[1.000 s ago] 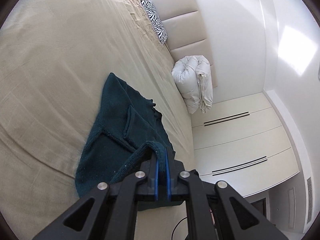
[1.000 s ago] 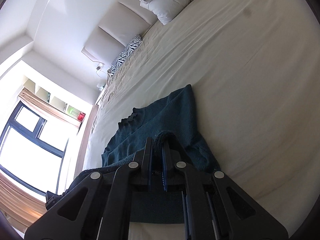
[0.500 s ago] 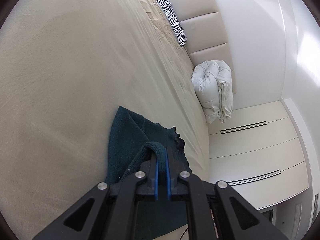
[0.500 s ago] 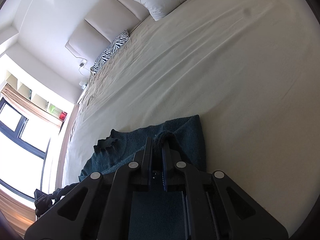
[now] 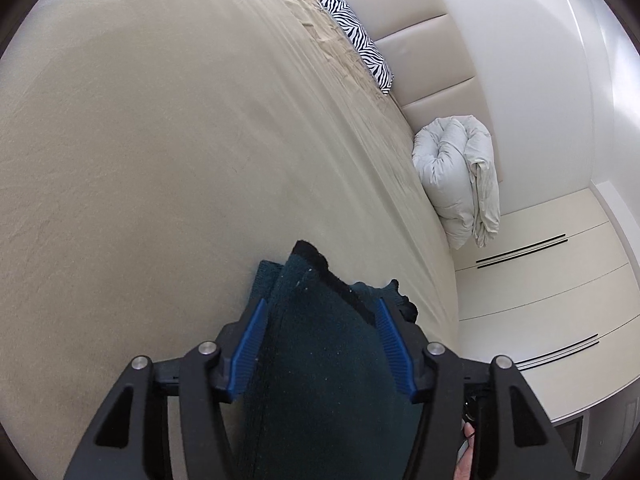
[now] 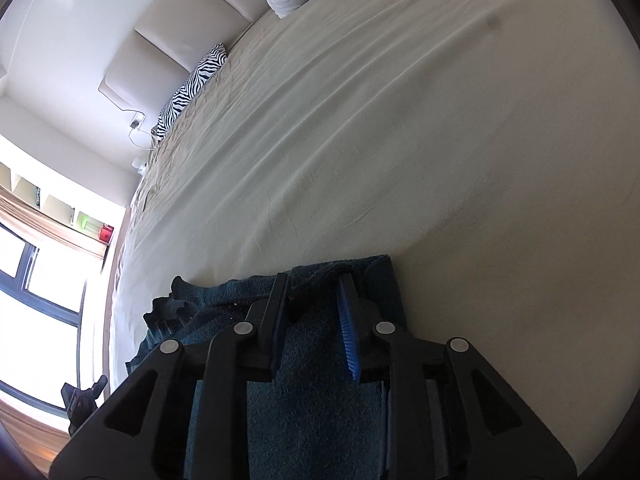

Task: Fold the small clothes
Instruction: 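Lay the hem over the sweater body and open both tools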

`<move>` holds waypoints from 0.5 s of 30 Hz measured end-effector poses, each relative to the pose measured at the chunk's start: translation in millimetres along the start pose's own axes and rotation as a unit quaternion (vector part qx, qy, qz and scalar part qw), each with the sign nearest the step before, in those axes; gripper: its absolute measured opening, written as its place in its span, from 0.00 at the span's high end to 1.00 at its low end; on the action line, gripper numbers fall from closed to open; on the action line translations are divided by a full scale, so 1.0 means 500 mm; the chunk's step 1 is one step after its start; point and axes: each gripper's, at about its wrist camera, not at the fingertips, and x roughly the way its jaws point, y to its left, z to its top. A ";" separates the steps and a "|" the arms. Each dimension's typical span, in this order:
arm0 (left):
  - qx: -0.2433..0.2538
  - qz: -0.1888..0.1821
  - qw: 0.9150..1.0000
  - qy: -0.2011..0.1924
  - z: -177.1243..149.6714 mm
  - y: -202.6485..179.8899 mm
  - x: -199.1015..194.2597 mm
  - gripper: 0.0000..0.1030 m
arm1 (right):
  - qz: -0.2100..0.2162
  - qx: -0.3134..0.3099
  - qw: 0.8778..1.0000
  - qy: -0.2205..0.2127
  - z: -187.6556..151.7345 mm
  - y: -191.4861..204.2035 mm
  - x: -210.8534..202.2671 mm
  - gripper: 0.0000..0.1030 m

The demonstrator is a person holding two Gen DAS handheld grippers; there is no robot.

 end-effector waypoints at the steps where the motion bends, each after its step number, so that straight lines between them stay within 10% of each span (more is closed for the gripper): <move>1: 0.005 0.004 1.000 -0.001 -0.005 -0.001 -0.008 0.42 | -0.001 -0.005 1.000 -0.002 -0.002 0.003 -0.005 0.66; 3: 0.015 0.010 1.000 -0.004 -0.021 -0.004 -0.030 0.42 | -0.008 -0.004 1.000 -0.014 -0.005 0.003 -0.027 0.46; 15: 0.113 0.046 0.993 -0.002 -0.206 -0.011 -0.121 0.43 | -0.057 -0.104 0.993 -0.006 -0.132 -0.003 -0.165 0.46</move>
